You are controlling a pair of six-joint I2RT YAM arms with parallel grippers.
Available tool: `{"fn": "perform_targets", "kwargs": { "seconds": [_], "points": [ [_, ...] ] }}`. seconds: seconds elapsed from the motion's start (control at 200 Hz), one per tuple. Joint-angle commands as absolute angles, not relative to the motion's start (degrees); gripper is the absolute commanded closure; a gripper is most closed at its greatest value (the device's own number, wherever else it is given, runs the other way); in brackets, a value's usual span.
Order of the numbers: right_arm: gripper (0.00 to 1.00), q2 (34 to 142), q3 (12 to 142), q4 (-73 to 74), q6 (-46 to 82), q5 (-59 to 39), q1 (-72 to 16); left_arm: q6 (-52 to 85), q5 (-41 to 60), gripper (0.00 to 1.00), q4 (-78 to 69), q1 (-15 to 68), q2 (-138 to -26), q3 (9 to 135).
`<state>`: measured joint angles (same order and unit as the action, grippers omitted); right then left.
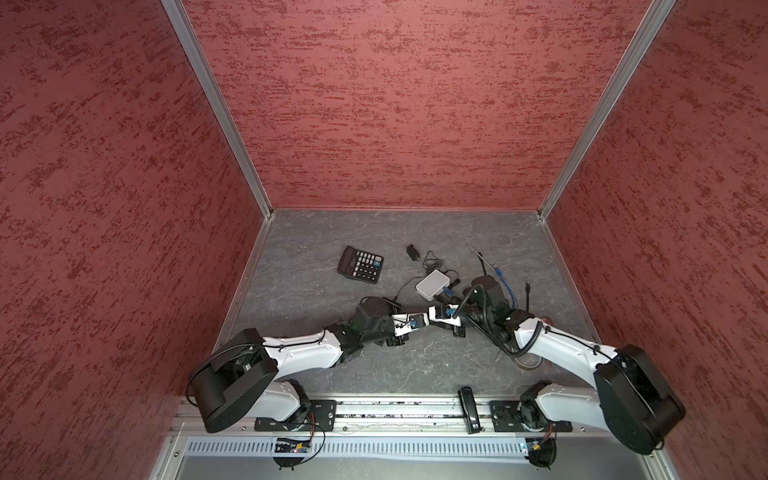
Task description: Insert the plug into the switch port
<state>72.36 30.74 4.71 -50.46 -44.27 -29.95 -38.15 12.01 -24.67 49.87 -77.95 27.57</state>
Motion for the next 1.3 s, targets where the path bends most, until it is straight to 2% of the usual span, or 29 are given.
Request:
{"fn": "perform_targets", "kwargs": {
  "seconds": [0.0,0.235,0.341,0.461,0.531,0.596,0.646,0.741,1.082,1.297],
  "points": [
    [0.80,72.7,32.4,4.9,-51.6,-45.2,-30.5,-37.7,12.6,1.00,-25.6,49.4,-76.8,27.6],
    [0.83,72.8,32.6,5.7,-51.3,-45.2,-30.6,-37.5,13.0,1.00,-25.9,49.4,-76.9,27.7],
    [0.89,73.2,32.6,6.0,-51.1,-45.3,-30.8,-37.4,12.8,1.00,-26.1,49.4,-76.9,27.6],
    [0.93,73.4,32.1,8.1,-49.1,-44.5,-31.3,-36.0,11.5,0.92,-26.8,49.0,-76.6,27.2],
    [0.94,73.3,31.1,10.4,-47.8,-43.5,-31.9,-34.4,10.1,0.84,-28.3,48.5,-75.7,26.4],
    [0.95,73.4,30.2,12.8,-45.8,-42.4,-32.4,-32.5,8.5,0.59,-29.2,47.8,-74.6,25.3],
    [0.95,73.7,29.9,14.1,-44.1,-41.5,-32.7,-30.9,7.4,0.47,-29.0,47.3,-73.2,24.7],
    [0.97,74.9,29.1,17.2,-40.8,-38.6,-33.8,-27.5,6.3,0.39,-27.9,45.9,-69.8,23.9],
    [0.97,79.9,27.3,25.7,-28.4,-28.3,-37.9,-16.1,5.1,0.39,-16.3,39.4,-57.7,22.6],
    [0.97,82.9,28.0,25.9,-19.9,-22.5,-40.2,-5.3,3.8,0.38,-3.0,36.8,-59.4,27.9]
  ]
}}
